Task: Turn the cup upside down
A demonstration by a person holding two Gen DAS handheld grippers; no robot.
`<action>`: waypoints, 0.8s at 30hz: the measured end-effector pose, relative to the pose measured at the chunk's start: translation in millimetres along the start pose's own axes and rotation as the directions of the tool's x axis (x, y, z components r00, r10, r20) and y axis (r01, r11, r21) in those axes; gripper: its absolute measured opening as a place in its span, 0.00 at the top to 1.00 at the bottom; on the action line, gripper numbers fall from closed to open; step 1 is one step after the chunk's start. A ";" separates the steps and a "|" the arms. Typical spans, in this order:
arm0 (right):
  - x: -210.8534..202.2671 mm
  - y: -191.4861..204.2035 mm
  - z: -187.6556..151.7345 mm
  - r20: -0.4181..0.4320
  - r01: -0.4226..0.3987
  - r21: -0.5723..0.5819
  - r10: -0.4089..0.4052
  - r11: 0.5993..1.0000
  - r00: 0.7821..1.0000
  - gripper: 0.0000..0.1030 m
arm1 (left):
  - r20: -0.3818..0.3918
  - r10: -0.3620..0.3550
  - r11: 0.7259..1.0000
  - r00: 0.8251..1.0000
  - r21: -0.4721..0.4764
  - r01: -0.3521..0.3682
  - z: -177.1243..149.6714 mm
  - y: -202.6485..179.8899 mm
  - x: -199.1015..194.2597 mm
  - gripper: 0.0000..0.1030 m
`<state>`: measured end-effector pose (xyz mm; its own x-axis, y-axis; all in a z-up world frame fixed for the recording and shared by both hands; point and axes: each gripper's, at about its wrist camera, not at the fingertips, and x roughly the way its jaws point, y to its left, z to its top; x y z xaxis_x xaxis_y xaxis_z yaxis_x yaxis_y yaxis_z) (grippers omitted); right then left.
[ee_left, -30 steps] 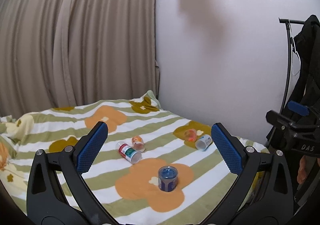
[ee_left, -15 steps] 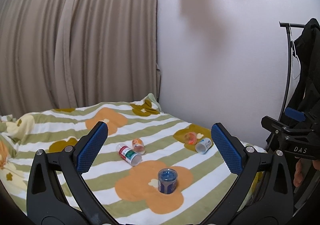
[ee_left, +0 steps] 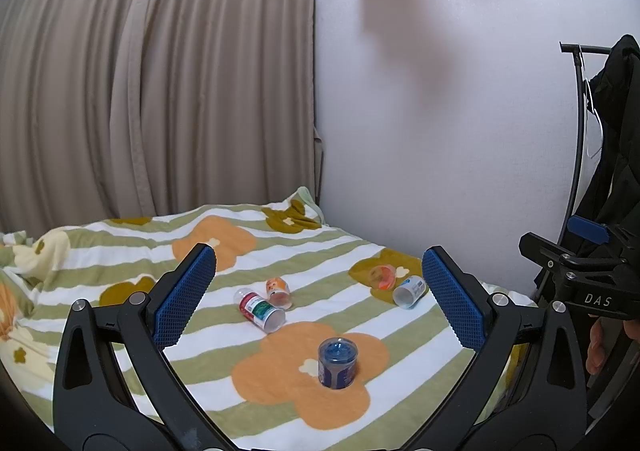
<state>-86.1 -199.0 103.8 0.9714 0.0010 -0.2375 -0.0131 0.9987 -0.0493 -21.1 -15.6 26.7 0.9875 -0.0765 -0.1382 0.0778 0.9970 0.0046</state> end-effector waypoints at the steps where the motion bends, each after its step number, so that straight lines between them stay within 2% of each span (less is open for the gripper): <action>1: 0.1 0.3 0.0 -0.001 0.001 0.000 -0.001 1.000 1.000 0.00 | -0.001 -0.001 1.000 1.000 -0.001 0.001 0.3 0.1 0.0 0.00; 24: -1.0 4.5 -3.6 -0.003 0.018 -0.010 -0.018 1.000 1.000 0.00 | 0.001 -0.003 1.000 1.000 0.007 0.003 -1.0 2.1 0.5 0.00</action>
<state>-88.0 -194.8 100.3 0.9707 -0.0170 -0.2397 0.0018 0.9980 -0.0635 -20.5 -13.5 25.6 0.9873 -0.0798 -0.1372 0.0821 0.9966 0.0112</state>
